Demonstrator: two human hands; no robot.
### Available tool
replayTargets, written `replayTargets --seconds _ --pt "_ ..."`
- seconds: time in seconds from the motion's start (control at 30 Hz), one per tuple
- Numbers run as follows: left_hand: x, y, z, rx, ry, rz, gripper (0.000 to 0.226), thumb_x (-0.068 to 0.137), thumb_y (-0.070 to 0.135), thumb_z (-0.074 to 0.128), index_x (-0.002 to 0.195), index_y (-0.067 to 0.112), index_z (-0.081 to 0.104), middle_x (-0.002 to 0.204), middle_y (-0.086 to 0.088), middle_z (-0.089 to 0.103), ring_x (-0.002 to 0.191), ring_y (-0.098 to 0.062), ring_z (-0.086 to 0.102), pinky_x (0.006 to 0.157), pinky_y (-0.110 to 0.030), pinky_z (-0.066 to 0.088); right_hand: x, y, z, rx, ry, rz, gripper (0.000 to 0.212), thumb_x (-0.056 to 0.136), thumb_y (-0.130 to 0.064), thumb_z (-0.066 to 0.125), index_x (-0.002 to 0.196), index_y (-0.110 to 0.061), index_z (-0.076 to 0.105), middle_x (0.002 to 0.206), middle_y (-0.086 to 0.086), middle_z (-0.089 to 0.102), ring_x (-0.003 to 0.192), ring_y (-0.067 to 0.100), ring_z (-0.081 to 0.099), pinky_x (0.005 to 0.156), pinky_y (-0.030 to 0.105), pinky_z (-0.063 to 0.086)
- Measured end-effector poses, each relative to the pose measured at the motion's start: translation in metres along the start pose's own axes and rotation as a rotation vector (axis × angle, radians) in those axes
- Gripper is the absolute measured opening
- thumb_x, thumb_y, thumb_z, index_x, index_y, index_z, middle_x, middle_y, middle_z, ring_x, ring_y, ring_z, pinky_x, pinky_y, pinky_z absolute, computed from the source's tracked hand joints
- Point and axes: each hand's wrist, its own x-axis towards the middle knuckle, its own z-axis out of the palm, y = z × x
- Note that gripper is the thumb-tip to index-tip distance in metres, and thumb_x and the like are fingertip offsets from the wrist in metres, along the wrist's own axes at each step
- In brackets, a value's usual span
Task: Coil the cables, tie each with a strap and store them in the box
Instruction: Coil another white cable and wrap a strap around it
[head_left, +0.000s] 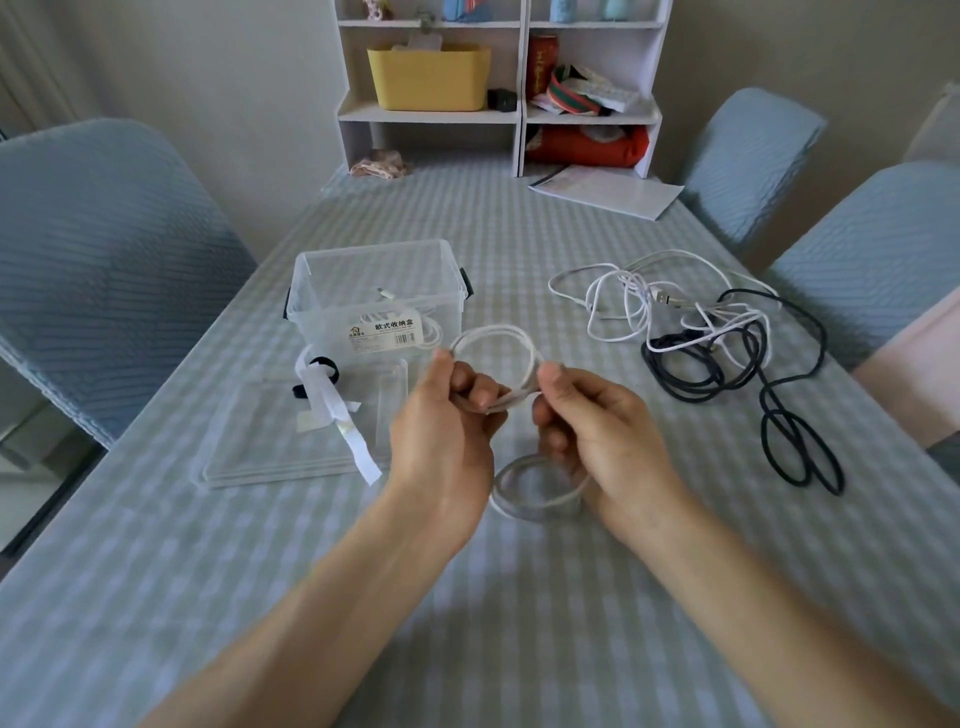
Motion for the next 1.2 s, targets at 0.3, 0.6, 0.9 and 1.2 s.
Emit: replayTargets --seconds 0.3,0.6,0.9,1.2 --pt "-0.004 -0.005 0.004 0.047 -0.048 0.021 0.04 0.106 0.027 0.041 0.068 0.014 0.04 0.056 -0.003 0.041 0.071 -0.026 0.061 0.082 -0.04 0.05 0.002 0.0 -0.008 0.002 -0.075 -0.032 0.035 0.085 -0.042 0.057 0.1 -0.015 0.074 0.088 0.004 0.074 0.07 0.012 0.063 0.064 0.027 0.047" --pt "-0.002 -0.002 0.0 0.175 0.033 0.036 0.04 0.106 0.031 0.041 0.068 0.015 0.044 0.057 0.0 0.045 0.071 -0.022 0.054 0.081 -0.036 0.047 -0.001 -0.001 -0.008 0.044 -0.174 -0.051 0.022 0.084 -0.018 0.065 0.105 -0.016 0.073 0.082 0.007 0.065 0.064 0.012 0.057 0.061 0.024 0.049" --pt "-0.008 0.002 -0.001 0.613 -0.085 0.197 0.04 0.104 0.031 0.043 0.072 0.015 0.061 0.074 0.001 0.072 0.079 -0.013 0.067 0.078 -0.034 0.045 0.005 -0.014 -0.019 0.26 -0.134 0.062 0.014 0.078 -0.017 0.065 0.083 -0.005 0.071 0.069 0.004 0.062 0.052 0.009 0.048 0.053 0.02 0.044" --pt "-0.006 0.032 0.001 0.728 -0.347 -0.246 0.052 0.095 0.045 0.052 0.052 0.017 0.047 0.044 0.002 0.028 0.043 -0.015 0.028 0.051 -0.027 0.033 -0.002 -0.022 -0.028 -0.133 -0.43 0.126 0.015 0.083 -0.02 0.063 0.081 -0.009 0.073 0.071 0.004 0.061 0.051 0.011 0.042 0.051 0.021 0.04"
